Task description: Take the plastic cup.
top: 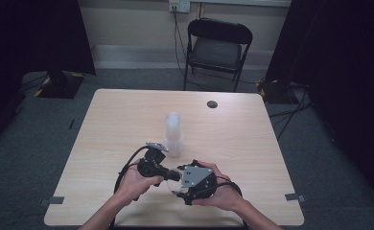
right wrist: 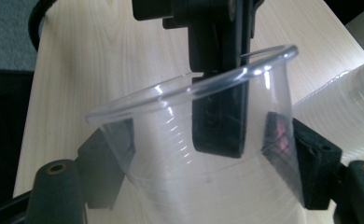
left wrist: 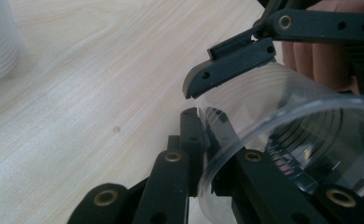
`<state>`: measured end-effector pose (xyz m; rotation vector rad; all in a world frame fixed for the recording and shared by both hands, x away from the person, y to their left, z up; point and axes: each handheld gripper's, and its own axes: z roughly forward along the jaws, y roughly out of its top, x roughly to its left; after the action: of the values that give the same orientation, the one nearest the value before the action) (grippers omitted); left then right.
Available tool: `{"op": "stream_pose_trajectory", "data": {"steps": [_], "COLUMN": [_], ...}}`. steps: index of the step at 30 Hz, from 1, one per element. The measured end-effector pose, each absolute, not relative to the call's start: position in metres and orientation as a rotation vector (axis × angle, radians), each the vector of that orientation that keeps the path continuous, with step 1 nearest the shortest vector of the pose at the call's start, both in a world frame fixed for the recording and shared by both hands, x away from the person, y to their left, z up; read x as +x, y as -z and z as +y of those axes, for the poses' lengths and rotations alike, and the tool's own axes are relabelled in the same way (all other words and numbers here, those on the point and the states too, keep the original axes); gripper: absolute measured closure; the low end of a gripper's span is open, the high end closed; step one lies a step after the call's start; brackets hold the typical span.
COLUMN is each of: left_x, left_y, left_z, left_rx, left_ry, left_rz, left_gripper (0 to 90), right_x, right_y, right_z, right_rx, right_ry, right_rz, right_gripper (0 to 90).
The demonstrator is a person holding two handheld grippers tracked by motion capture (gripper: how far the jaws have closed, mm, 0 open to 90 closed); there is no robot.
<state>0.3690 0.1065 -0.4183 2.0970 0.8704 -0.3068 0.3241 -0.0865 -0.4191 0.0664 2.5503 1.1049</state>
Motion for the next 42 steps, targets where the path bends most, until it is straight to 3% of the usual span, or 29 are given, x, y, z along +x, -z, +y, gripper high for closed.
{"op": "stream_pose_trajectory", "data": {"steps": [13, 15, 19, 28, 35, 42], "left_x": [0.3693, 0.3689, 0.3685, 0.3692, 0.3702, 0.3697], "left_y": [0.4166, 0.4165, 0.4167, 0.4183, 0.4206, 0.4209], "left_z": [0.1107, 0.1109, 0.1098, 0.1089, 0.1099, 0.1107], "left_rx": [2.041, 2.033, 2.052, 2.098, 2.088, 2.049], "left_ry": [0.278, 0.278, 0.286, 0.273, 0.289, 0.26], "left_rz": [0.884, 0.897, 0.888, 0.92, 0.947, 0.87], "left_gripper": [80.2, 85.4, 86.6, 86.8, 86.6, 82.4], "right_x": [0.3286, 0.3291, 0.3292, 0.3249, 0.3241, 0.325], "right_y": [0.4176, 0.4183, 0.4197, 0.4178, 0.4197, 0.4181], "right_z": [-0.0939, -0.0941, -0.0933, -0.09, -0.0898, -0.0964], "right_rx": [0.172, 0.177, 0.173, 0.123, 0.12, 0.15], "right_ry": [-1.17, -1.166, -1.154, -1.14, -1.148, -1.178], "right_rz": [2.55, 2.548, 2.55, 2.524, 2.524, 2.507], "right_gripper": [27.9, 28.0, 25.7, 24.5, 29.1, 31.2]}}
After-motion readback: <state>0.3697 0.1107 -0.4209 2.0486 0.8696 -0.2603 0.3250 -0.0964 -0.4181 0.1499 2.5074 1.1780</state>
